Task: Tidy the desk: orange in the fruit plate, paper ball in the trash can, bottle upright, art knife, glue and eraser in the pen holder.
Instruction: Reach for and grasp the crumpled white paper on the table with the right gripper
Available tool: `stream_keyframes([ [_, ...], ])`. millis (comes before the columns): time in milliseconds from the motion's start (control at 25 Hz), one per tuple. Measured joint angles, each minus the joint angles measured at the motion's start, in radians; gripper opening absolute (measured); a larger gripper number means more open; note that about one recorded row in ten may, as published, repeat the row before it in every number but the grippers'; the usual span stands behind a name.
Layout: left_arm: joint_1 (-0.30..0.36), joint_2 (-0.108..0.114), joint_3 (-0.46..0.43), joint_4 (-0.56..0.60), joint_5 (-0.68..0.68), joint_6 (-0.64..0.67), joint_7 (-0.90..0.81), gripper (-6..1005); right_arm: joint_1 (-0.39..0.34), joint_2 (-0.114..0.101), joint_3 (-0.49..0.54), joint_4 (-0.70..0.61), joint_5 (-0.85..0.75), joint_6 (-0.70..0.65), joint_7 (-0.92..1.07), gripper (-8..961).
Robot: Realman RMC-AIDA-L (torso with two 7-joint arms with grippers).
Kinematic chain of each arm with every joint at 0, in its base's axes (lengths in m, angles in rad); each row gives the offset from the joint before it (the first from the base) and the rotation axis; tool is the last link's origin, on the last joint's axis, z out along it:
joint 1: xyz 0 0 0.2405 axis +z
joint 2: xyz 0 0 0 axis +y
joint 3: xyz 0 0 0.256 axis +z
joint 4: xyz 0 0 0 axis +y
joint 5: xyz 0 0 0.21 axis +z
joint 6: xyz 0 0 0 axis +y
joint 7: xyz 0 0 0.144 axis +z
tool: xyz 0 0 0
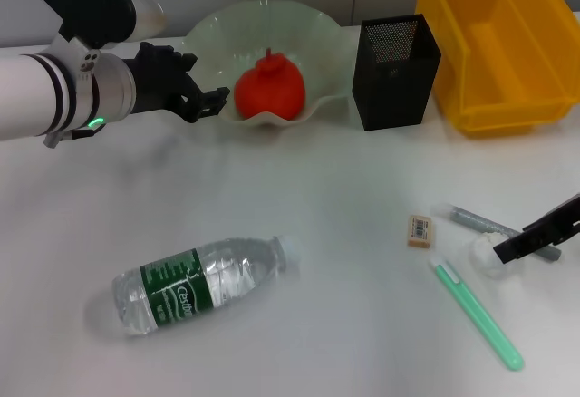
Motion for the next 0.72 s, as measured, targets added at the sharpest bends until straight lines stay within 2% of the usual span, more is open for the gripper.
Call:
stream_keyframes([
  [360, 0.002, 0.000, 0.000, 0.000, 0.000, 0.000, 0.000, 606, 0.018, -0.004, 0.000, 0.044, -0.003, -0.035, -0.017, 684],
  [720, 0.002, 0.000, -0.002, 0.000, 0.005, 0.000, 0.000, 604, 0.042, 0.001, 0.000, 0.090, -0.003, -0.059, -0.036, 683],
])
